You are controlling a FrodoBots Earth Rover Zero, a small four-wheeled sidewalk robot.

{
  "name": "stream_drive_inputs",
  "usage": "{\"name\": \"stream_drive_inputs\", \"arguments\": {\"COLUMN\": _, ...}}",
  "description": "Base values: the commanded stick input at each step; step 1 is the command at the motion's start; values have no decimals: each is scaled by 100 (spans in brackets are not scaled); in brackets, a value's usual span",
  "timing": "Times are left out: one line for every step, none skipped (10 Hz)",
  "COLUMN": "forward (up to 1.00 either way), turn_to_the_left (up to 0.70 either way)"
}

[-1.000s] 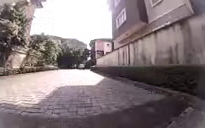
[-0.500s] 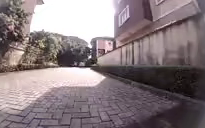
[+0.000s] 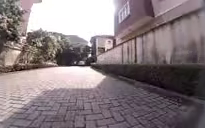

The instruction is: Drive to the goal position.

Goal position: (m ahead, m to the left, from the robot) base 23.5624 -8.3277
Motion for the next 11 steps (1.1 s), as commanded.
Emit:
{"name": "stream_drive_inputs", "arguments": {"forward": 69, "turn_to_the_left": 3}}
{"name": "stream_drive_inputs", "arguments": {"forward": 69, "turn_to_the_left": 3}}
{"name": "stream_drive_inputs", "arguments": {"forward": 69, "turn_to_the_left": 3}}
{"name": "stream_drive_inputs", "arguments": {"forward": 69, "turn_to_the_left": 3}}
{"name": "stream_drive_inputs", "arguments": {"forward": 69, "turn_to_the_left": 3}}
{"name": "stream_drive_inputs", "arguments": {"forward": 69, "turn_to_the_left": 3}}
{"name": "stream_drive_inputs", "arguments": {"forward": 69, "turn_to_the_left": 3}}
{"name": "stream_drive_inputs", "arguments": {"forward": 69, "turn_to_the_left": 3}}
{"name": "stream_drive_inputs", "arguments": {"forward": 69, "turn_to_the_left": 3}}
{"name": "stream_drive_inputs", "arguments": {"forward": 69, "turn_to_the_left": 3}}
{"name": "stream_drive_inputs", "arguments": {"forward": 69, "turn_to_the_left": 3}}
